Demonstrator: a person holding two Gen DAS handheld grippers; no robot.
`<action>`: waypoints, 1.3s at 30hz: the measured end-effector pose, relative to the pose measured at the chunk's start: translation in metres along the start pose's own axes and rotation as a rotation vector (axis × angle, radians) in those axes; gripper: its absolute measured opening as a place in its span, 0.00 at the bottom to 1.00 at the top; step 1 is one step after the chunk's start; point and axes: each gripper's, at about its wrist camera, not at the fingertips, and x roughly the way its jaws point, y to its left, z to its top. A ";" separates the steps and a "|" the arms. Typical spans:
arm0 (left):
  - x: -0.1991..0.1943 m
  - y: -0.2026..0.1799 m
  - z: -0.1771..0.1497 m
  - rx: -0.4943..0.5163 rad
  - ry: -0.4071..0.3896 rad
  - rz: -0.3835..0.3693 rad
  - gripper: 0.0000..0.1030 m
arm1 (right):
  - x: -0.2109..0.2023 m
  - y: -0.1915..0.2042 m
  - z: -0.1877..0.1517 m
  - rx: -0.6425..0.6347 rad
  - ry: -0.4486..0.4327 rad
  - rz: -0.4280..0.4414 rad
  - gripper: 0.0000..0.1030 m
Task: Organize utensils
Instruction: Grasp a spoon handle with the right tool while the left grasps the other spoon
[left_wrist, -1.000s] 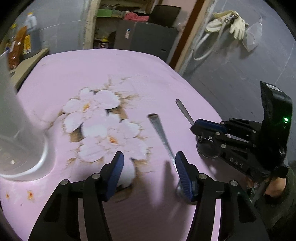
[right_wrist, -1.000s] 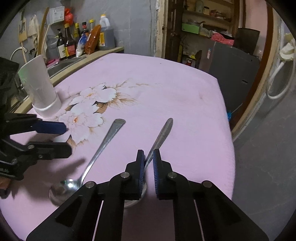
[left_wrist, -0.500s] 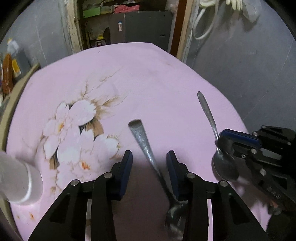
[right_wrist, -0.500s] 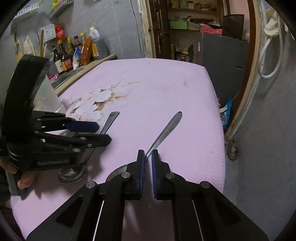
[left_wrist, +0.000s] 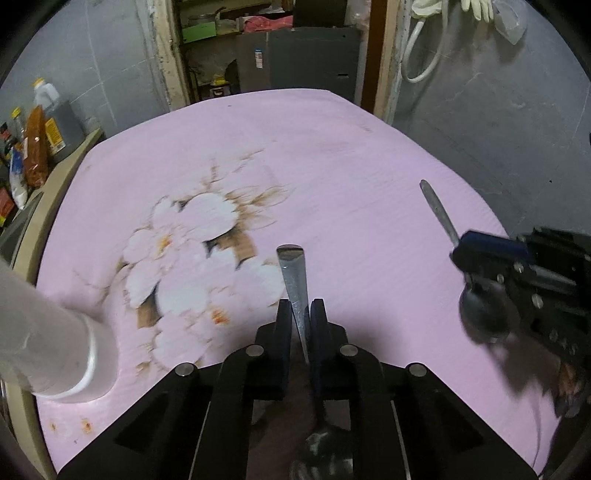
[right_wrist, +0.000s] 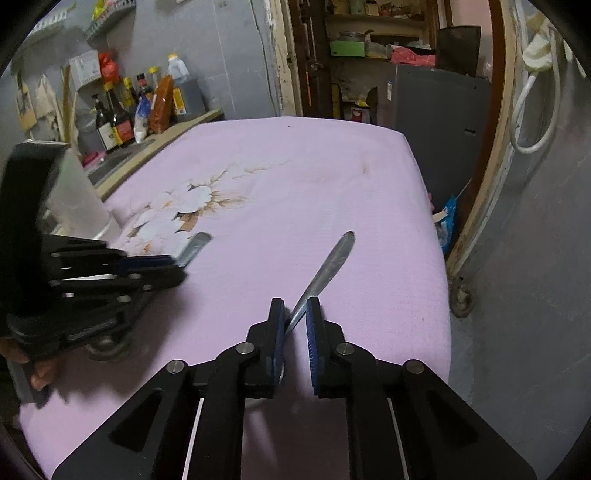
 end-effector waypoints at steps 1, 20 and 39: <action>-0.003 0.004 -0.004 -0.006 -0.003 0.005 0.08 | 0.001 0.000 0.001 -0.004 0.002 -0.009 0.09; -0.035 0.042 -0.028 -0.174 -0.033 -0.007 0.08 | 0.011 0.017 0.007 -0.042 0.005 -0.033 0.14; -0.038 0.049 -0.022 -0.082 0.083 -0.069 0.11 | 0.029 0.042 0.017 -0.178 0.098 -0.092 0.43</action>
